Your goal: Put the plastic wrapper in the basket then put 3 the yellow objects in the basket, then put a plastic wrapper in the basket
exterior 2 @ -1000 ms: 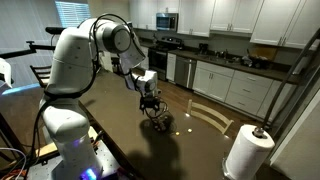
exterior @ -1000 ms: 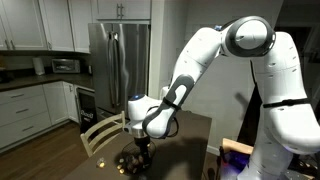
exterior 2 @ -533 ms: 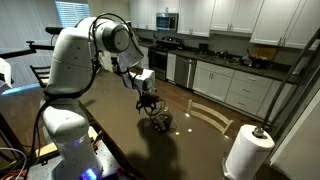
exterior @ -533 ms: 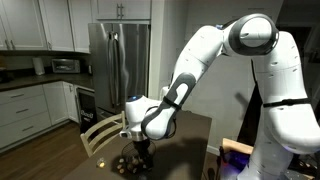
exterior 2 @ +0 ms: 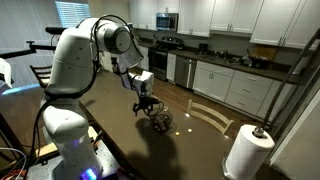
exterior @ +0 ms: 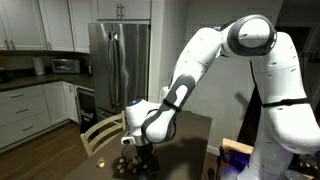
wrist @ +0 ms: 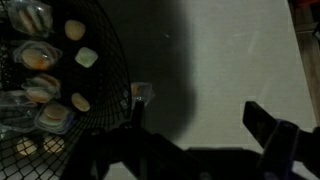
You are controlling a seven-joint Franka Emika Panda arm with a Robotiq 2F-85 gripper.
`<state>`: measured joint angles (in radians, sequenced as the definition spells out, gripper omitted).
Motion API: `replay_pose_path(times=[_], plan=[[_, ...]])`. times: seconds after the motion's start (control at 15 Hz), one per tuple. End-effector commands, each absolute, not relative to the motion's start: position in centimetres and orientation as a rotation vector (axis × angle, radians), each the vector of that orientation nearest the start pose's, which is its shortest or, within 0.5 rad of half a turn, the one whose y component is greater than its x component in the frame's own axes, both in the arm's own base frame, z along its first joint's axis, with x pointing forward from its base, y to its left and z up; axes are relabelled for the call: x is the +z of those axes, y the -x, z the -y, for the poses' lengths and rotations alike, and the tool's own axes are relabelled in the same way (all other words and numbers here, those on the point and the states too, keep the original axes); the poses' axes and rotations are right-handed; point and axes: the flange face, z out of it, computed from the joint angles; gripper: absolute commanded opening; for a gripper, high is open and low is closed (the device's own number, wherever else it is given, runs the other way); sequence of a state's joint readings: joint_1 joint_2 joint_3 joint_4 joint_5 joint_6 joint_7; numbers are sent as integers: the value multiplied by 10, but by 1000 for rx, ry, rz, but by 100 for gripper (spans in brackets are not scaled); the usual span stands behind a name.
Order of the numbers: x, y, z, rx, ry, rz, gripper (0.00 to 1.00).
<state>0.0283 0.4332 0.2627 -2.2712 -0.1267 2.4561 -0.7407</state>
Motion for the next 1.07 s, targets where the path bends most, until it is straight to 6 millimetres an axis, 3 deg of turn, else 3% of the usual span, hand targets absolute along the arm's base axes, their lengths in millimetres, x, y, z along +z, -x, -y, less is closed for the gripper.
replay_pose_path(times=[0.0, 0.27, 0.33, 1.0], plan=[[146, -484, -149, 318, 2503, 1710, 100], [137, -485, -147, 355, 2465, 1838, 100], [141, -482, -149, 358, 2492, 1767, 100], [123, -487, -144, 339, 2479, 1739, 100]])
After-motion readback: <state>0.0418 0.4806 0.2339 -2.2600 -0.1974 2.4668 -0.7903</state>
